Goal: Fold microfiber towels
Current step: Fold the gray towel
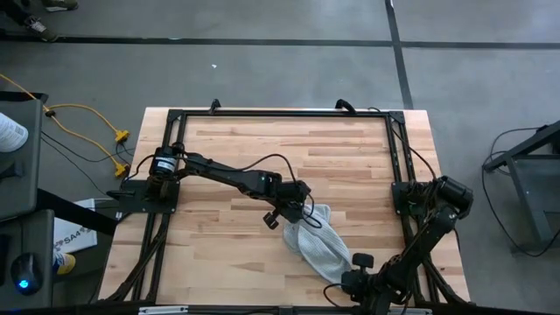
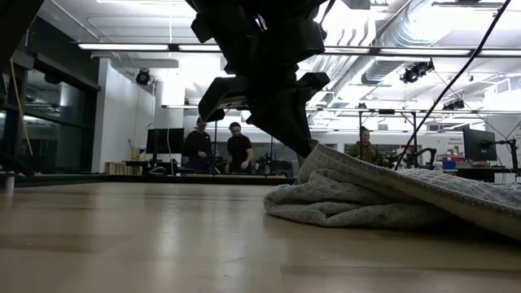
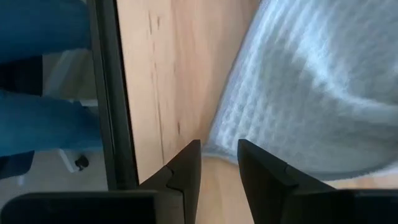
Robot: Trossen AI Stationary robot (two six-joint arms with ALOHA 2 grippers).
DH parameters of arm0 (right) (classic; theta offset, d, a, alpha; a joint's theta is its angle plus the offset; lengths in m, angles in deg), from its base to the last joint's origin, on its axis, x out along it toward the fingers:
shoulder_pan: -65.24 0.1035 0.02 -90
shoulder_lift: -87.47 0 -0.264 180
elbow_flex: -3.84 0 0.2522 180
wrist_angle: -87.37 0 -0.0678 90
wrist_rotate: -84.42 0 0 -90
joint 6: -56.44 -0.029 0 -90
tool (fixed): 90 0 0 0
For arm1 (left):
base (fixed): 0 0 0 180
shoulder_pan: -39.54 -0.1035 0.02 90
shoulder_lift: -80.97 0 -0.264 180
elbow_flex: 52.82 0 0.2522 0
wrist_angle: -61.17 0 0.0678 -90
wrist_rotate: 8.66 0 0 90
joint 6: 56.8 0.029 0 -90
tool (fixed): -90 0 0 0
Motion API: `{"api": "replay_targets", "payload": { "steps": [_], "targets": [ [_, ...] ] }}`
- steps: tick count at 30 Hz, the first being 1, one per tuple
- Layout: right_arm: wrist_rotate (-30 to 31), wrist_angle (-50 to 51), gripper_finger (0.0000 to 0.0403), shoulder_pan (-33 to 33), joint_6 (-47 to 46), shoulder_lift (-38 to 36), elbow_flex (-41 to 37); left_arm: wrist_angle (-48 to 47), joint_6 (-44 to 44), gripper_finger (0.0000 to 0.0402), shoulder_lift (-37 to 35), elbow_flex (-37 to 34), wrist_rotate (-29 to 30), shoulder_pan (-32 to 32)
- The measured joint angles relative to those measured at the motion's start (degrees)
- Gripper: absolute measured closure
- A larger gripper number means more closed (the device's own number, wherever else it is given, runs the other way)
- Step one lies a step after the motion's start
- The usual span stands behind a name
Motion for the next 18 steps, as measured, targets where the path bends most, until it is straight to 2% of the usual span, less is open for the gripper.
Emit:
{"api": "replay_targets", "payload": {
  "steps": [4,18],
  "targets": [
    [-1.6,-0.3,0.0303,0.0,-0.5,1.3,0.0,0.0,0.0,0.0400,0.0,0.0,0.0,0.0],
    [-0.6,-1.9,0.0303,-0.8,-1.5,3.0,0.3,0.0,-0.2,0.0400,0.0,0.0,0.0,0.0]
  ]
}}
